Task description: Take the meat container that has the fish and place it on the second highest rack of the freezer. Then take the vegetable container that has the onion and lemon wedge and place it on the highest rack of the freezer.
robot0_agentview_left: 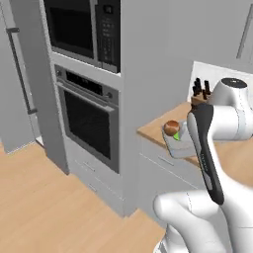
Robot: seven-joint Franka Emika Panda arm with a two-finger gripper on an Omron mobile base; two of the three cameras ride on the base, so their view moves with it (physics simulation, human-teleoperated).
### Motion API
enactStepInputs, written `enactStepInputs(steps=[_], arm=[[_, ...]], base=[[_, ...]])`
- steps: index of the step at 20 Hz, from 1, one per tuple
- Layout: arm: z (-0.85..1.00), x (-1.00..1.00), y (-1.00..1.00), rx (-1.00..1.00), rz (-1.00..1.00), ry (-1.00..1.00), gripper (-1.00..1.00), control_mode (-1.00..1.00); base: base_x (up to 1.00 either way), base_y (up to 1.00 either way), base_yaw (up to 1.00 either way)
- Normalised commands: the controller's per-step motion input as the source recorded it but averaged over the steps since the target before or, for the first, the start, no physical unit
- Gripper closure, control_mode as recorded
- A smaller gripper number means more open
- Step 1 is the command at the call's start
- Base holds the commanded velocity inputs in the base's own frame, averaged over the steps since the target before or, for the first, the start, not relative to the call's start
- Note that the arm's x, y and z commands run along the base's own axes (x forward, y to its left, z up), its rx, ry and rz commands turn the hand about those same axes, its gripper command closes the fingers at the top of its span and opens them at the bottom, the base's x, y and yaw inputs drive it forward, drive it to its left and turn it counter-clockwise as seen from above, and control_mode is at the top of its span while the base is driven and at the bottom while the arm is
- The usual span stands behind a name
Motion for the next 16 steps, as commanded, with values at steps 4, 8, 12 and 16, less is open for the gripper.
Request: enactStepInputs(steps=[4,8,12,16], arm=[[0.0,0.0,0.0,0.0,0.0,0.0,1.0,1.0],[0.0,0.0,0.0,0.0,0.0,0.0,1.0,1.0],[0.0,0.0,0.0,0.0,0.0,0.0,1.0,1.0],[0.0,0.0,0.0,0.0,0.0,0.0,1.0,1.0]], base=[[0.0,-0.01,0.82],[0.15,0.0,0.7],[0.56,0.01,0.46],[0.97,0.21,0.25]])
